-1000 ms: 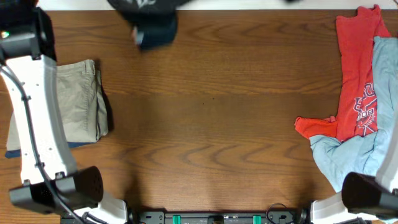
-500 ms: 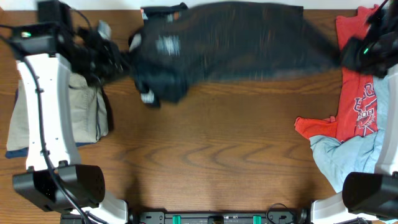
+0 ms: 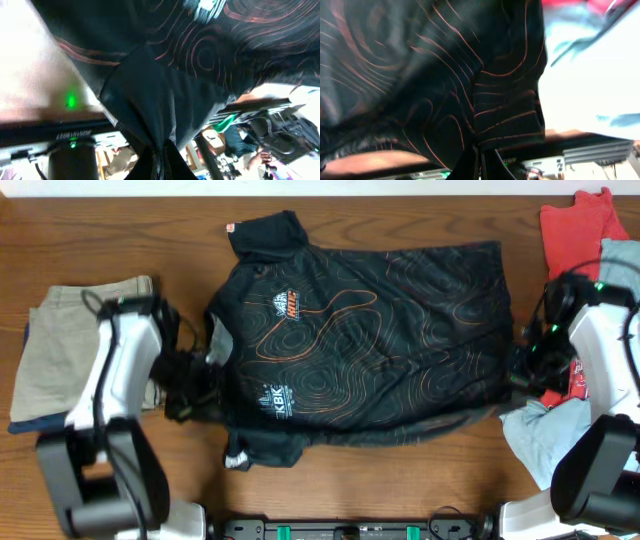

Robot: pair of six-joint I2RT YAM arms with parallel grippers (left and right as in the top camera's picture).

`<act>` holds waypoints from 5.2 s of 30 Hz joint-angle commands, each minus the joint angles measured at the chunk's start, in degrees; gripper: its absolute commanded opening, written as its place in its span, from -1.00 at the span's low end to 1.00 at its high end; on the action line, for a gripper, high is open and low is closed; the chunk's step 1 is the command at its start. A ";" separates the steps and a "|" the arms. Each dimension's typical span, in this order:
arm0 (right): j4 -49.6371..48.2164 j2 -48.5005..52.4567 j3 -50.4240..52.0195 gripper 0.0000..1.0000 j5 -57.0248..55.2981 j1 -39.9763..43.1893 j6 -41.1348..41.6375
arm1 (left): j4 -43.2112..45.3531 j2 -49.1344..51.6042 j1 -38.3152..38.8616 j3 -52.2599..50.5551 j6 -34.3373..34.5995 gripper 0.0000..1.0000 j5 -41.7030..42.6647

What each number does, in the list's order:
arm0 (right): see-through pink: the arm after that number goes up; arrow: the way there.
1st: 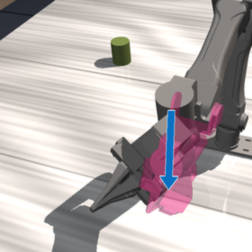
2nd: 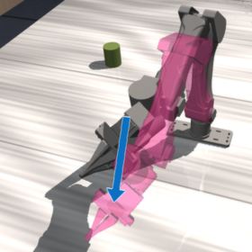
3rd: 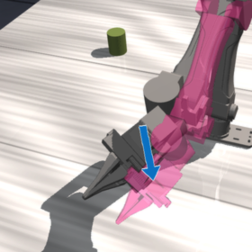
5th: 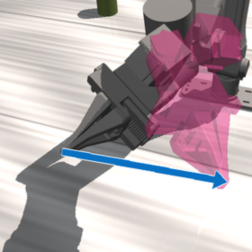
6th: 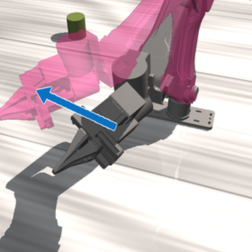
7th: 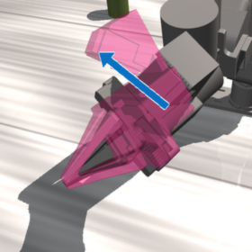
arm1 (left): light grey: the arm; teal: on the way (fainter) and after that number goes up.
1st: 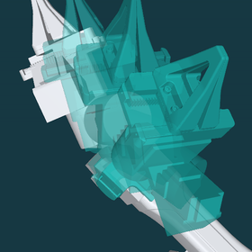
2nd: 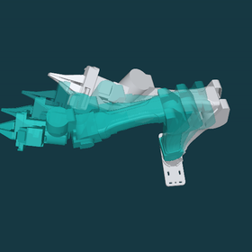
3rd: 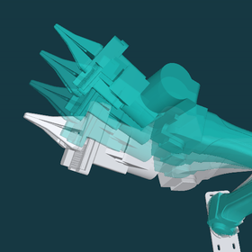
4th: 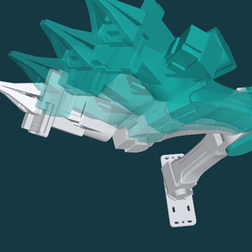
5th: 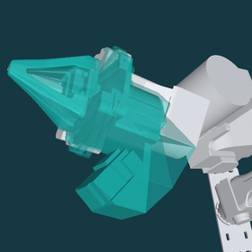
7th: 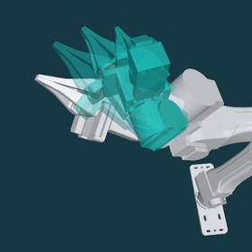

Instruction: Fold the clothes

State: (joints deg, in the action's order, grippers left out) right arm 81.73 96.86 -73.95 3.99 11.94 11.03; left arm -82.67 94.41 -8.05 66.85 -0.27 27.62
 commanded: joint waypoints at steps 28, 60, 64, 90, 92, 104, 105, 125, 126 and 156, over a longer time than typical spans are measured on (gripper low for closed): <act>-41.38 -1.42 5.81 -0.63 5.07 0.37 -0.81 | 49.55 -6.80 -1.25 -5.62 24.65 -0.40 0.76; -28.70 1.57 6.69 0.56 6.75 0.37 -0.81 | 41.97 -0.11 18.14 -15.19 14.38 0.54 -15.69; -28.22 1.57 6.69 0.56 6.75 0.37 -0.83 | 44.17 -0.09 18.27 -16.98 15.63 0.47 -15.67; -27.23 1.57 6.69 0.61 6.75 0.42 -0.83 | 49.51 -1.05 18.23 -13.22 14.91 -0.88 -3.80; -27.32 1.57 6.69 0.61 6.75 0.42 -0.81 | 51.47 -1.75 17.73 -8.17 15.02 -0.87 -0.37; -27.96 1.57 6.69 0.63 6.75 0.42 -0.83 | 49.35 -1.53 10.49 13.25 21.97 0.59 -6.16; -27.96 1.57 6.69 0.64 6.75 0.42 -0.83 | 45.86 -1.14 10.36 12.96 21.73 0.59 -8.09; -32.41 4.66 6.69 -0.38 -10.40 6.38 7.17 | 35.60 12.81 10.36 1.99 22.03 0.60 -20.79; -32.20 5.57 6.69 -0.47 -9.94 7.08 7.19 | 35.60 12.90 10.36 1.99 22.03 0.60 -20.81; -15.10 14.49 -1.81 -0.21 -32.85 20.41 26.23 | 33.22 12.90 10.36 1.99 22.01 0.61 -19.82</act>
State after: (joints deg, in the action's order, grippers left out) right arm 66.06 113.30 -71.88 -27.29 31.33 34.00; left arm -49.15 106.94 2.35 68.97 21.21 8.16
